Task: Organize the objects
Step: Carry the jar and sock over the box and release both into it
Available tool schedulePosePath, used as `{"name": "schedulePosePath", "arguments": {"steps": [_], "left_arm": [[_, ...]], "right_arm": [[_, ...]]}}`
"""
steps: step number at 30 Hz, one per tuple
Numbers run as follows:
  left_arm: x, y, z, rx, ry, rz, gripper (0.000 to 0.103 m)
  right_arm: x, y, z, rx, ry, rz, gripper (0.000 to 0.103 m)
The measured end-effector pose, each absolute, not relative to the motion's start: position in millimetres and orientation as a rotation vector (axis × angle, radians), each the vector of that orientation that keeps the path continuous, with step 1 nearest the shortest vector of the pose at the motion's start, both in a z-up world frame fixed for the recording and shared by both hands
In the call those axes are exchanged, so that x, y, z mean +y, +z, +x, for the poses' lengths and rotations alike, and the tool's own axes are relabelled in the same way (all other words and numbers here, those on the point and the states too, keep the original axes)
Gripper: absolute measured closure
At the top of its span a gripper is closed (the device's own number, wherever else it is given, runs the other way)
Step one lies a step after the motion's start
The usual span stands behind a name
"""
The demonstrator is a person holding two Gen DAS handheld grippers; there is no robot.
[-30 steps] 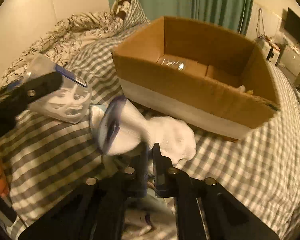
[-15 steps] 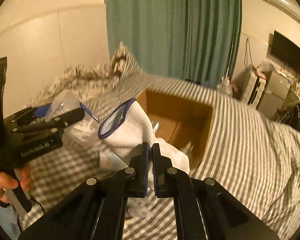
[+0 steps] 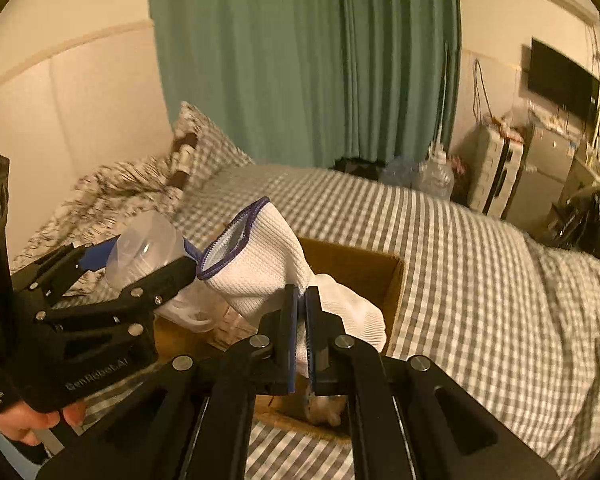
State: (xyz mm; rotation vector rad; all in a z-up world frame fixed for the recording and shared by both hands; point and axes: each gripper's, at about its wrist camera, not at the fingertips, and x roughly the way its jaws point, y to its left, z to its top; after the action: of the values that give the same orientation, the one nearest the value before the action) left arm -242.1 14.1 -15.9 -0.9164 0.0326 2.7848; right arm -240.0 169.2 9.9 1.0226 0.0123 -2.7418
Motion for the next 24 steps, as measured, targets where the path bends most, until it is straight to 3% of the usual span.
{"name": "schedulePosePath", "arguments": {"steps": [6, 7, 8, 9, 10, 11, 14, 17, 24], "left_arm": [[22, -31, -252, 0.078, 2.741, -0.950, 0.032], [24, -29, -249, 0.087, 2.743, -0.951, 0.024], [25, -26, -245, 0.097, 2.750, -0.951, 0.018], [25, -23, -241, 0.099, 2.761, -0.943, 0.009], [24, -19, -235, 0.098, 2.781, -0.929, 0.007], [24, -14, -229, 0.094, 2.791, -0.922, 0.007], [17, 3, -210, 0.070, 2.804, -0.917, 0.007], [9, 24, -182, 0.070, 2.825, -0.881, 0.000], [-15, 51, -115, 0.133, 2.864, -0.856, 0.000]], "right_arm": [[181, -14, -253, -0.056, -2.753, 1.072, 0.099], [183, -11, -251, -0.055, -2.759, 1.062, 0.096], [184, -7, -248, -0.053, -2.766, 1.050, 0.091], [184, -1, -242, -0.051, -2.777, 1.032, 0.077], [184, 4, -236, -0.052, -2.786, 1.016, 0.060], [186, 13, -225, -0.056, -2.800, 0.988, 0.055], [184, 37, -197, -0.044, -2.813, 0.939, 0.052], [184, 64, -165, -0.008, -2.831, 0.892, 0.048], [178, 113, -93, 0.057, -2.852, 0.812, 0.042]]}}
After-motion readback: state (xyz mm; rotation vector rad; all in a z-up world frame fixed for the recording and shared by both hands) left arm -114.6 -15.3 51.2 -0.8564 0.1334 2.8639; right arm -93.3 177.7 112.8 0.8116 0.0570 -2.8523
